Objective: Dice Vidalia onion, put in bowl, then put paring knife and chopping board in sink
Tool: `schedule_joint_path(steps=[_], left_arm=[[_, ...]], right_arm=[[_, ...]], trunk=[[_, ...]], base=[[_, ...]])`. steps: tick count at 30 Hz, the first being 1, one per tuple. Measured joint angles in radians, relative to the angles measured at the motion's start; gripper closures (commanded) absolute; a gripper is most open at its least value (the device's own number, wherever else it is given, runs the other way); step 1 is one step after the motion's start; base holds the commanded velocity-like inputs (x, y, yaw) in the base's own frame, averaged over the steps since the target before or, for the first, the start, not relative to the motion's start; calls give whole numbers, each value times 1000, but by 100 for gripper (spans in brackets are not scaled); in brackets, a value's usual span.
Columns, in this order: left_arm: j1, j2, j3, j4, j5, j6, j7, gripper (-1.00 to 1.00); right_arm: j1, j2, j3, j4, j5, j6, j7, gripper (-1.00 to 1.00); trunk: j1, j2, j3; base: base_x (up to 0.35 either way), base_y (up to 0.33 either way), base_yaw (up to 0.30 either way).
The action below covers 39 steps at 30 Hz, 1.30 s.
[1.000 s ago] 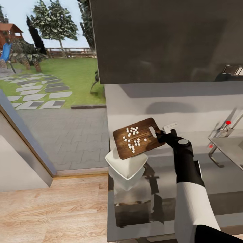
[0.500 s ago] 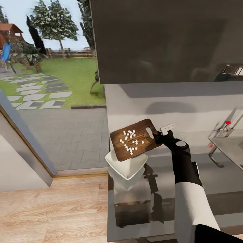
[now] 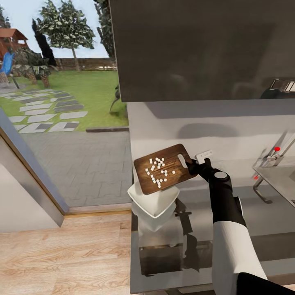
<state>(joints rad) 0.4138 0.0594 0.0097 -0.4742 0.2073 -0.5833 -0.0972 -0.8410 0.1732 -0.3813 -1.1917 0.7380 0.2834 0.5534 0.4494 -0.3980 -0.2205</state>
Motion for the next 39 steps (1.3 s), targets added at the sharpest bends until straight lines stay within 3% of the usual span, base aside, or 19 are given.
schedule_joint_path(steps=[15,35,39], left_arm=[[0,0,0,0,0,0,0,-100],[0,0,0,0,0,0,0,-100],[0,0,0,0,0,0,0,-100]], right_arm=[[0,0,-4,0,-16,-53,-3,100],[0,0,-16,0,-17,-60,-8,100],[0,0,-16,0,-15,-85,-39,100]], trunk=[[0,0,0],[0,0,0],[0,0,0]], base=[[0,0,0],[0,0,0],[0,0,0]])
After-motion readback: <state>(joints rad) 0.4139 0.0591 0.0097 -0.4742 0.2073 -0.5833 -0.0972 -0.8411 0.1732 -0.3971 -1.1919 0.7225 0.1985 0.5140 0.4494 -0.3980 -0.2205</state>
